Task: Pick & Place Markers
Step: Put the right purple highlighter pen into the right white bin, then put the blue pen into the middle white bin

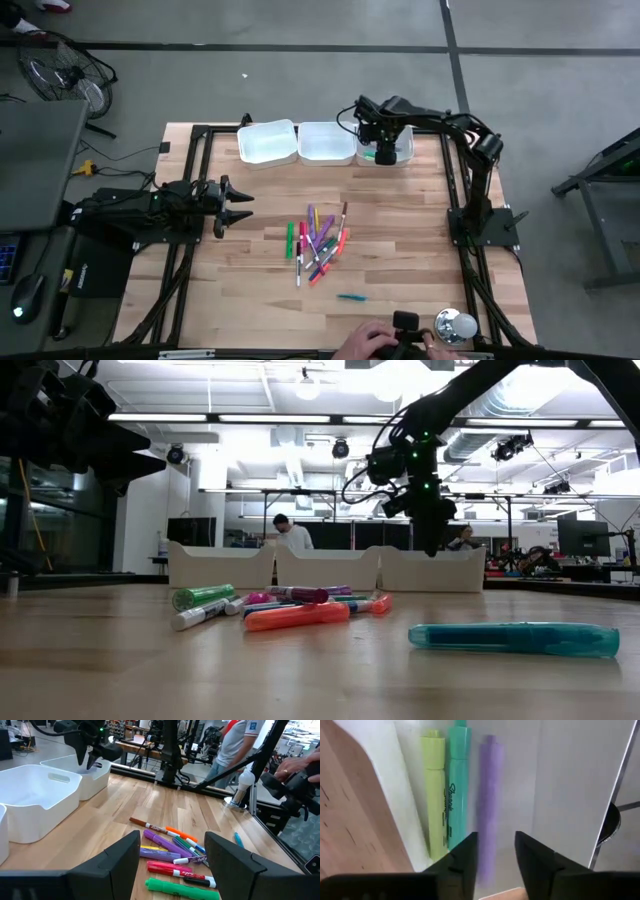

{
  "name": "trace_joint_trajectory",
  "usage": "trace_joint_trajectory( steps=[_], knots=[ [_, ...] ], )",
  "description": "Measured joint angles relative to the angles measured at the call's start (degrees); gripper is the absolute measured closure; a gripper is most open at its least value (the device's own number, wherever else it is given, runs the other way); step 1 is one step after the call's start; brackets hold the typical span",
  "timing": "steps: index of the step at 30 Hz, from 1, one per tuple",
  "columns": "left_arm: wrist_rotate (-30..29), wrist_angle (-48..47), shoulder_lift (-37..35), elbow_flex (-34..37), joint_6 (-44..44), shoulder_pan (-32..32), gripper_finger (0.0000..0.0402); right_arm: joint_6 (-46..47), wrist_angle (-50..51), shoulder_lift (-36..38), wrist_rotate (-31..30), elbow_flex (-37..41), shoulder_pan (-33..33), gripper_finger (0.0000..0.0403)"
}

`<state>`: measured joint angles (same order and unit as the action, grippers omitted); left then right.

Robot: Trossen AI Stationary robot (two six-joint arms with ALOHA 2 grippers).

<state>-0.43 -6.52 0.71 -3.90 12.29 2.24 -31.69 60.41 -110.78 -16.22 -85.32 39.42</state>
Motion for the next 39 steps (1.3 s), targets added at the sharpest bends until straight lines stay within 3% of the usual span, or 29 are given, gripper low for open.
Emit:
trace_joint_trajectory(
  steps=[9,18,25,31,39],
  knots=[
    [0.0,0.0,0.0,0.0,0.0,0.0,0.0182,3.6,1.8,0.3,-2.5,0.0,-2.1,0.0210],
    [0.0,0.0,0.0,0.0,0.0,0.0,0.0182,11.1,5.4,6.2,-2.9,-0.1,-9.6,0.0206],
    [0.0,0.0,0.0,0.0,0.0,0.0,0.0182,24.8,8.1,9.3,-2.2,-0.1,-18.7,0.0206],
    [0.0,0.0,0.0,0.0,0.0,0.0,0.0182,39.0,8.0,9.7,2.1,-0.1,-27.1,0.0206],
    [0.0,0.0,0.0,0.0,0.0,0.0,0.0182,46.5,7.7,9.7,8.1,-0.1,-37.8,0.0206]
  ],
)
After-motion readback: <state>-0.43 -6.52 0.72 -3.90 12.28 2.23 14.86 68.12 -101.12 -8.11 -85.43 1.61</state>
